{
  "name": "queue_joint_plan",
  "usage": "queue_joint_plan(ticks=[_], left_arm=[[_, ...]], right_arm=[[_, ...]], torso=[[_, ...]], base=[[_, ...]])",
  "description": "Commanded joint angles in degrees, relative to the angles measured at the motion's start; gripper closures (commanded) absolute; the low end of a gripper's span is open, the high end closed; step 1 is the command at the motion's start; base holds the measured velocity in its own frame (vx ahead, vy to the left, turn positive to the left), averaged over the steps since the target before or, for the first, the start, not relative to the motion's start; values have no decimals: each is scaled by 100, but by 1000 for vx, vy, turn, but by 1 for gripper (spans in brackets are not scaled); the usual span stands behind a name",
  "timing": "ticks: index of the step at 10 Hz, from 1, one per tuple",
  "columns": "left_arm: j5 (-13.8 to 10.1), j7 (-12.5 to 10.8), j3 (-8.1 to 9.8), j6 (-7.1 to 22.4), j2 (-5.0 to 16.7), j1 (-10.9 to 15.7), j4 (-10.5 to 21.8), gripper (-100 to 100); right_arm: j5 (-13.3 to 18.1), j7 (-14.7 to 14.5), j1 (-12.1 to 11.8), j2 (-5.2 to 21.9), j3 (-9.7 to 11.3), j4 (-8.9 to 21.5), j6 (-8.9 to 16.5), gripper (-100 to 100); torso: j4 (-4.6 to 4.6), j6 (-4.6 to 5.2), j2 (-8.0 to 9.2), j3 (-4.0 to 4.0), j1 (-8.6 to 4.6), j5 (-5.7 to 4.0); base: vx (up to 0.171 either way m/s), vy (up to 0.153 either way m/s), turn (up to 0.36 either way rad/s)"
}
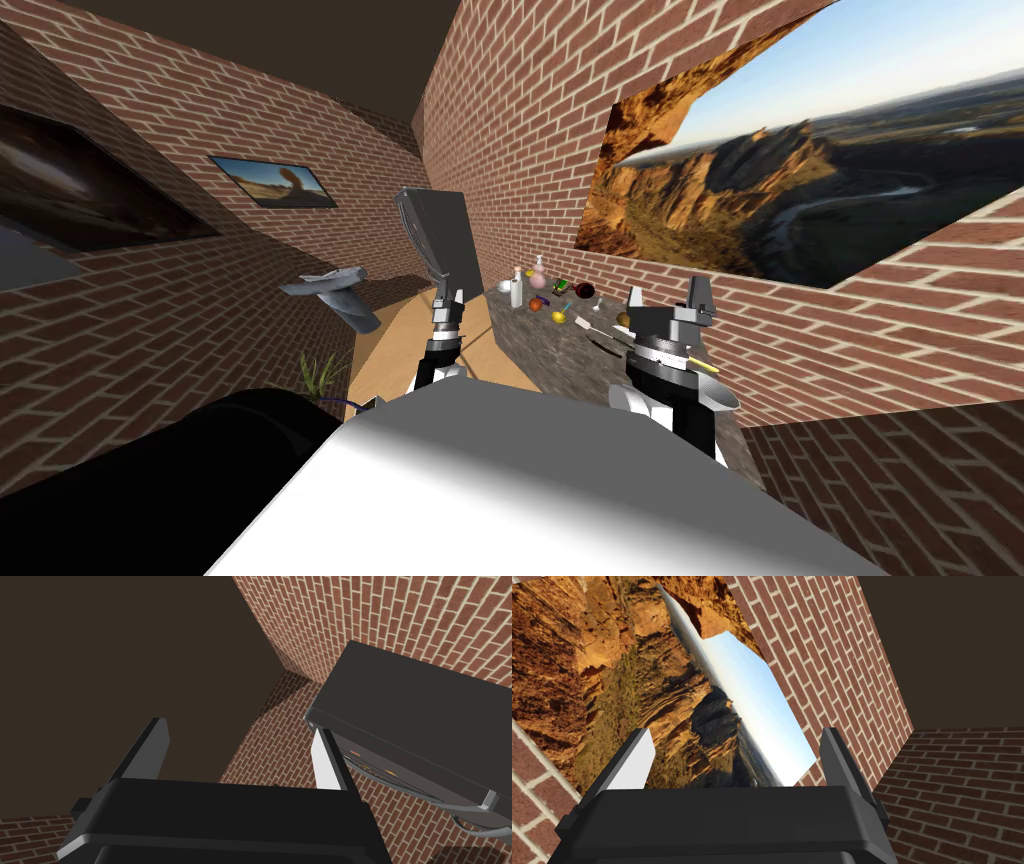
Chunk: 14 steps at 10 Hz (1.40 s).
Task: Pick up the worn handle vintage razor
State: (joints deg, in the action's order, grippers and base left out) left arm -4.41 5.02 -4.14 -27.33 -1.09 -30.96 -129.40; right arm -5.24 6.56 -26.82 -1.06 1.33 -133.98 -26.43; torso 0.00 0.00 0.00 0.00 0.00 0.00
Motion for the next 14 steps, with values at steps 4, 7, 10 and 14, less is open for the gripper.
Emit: queue_joint_plan(ticks=[4,7,10,14], left_arm=[[0,0,-1,0,-1,0,0,0],[0,0,-1,0,-1,1,0,0],[0,0,-1,0,-1,0,0,0],[0,0,-1,0,-1,1,0,0]], right_arm=[[49,-187,-153,772,160,132,96,-100],[110,-331,-266,1185,300,263,143,-100],[202,-500,-395,1603,470,463,180,-100],[404,-780,-602,2308,759,951,214,-100]], torso=[[4,0,19,11,29,6],[7,1,32,19,51,11],[4,0,19,11,50,10],[4,0,18,10,59,13]], base=[[-43,70,-103],[-72,119,-116],[-48,106,-88],[-53,127,-77]])
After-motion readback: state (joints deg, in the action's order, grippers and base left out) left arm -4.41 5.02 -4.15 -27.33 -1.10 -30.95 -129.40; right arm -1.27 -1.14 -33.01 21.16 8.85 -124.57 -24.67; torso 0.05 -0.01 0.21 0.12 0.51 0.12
